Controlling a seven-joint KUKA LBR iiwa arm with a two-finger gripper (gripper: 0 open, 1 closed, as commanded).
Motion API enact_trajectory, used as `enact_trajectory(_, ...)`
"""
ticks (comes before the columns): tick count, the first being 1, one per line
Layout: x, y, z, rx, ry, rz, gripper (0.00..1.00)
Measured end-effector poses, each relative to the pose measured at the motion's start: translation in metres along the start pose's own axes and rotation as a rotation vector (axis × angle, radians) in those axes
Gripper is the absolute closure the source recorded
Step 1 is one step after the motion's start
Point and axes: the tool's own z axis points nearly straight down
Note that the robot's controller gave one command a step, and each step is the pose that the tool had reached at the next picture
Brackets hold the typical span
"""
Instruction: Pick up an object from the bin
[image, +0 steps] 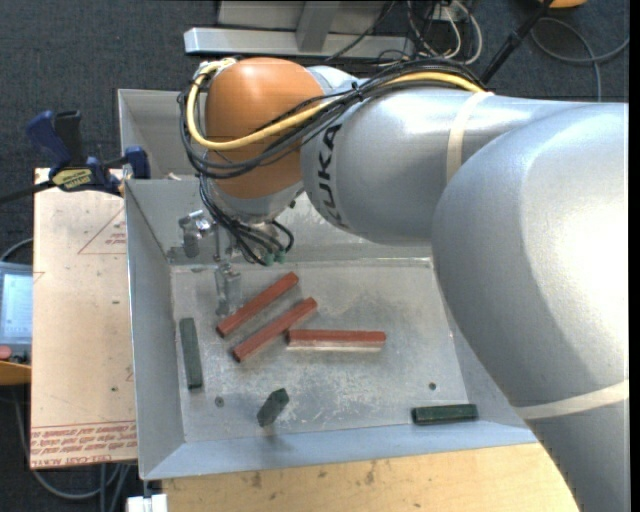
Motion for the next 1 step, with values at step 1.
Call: enact_trajectory(1, 0.017, -0.0172, 0.0924, 0.0, 0.009, -0.158, 0.0)
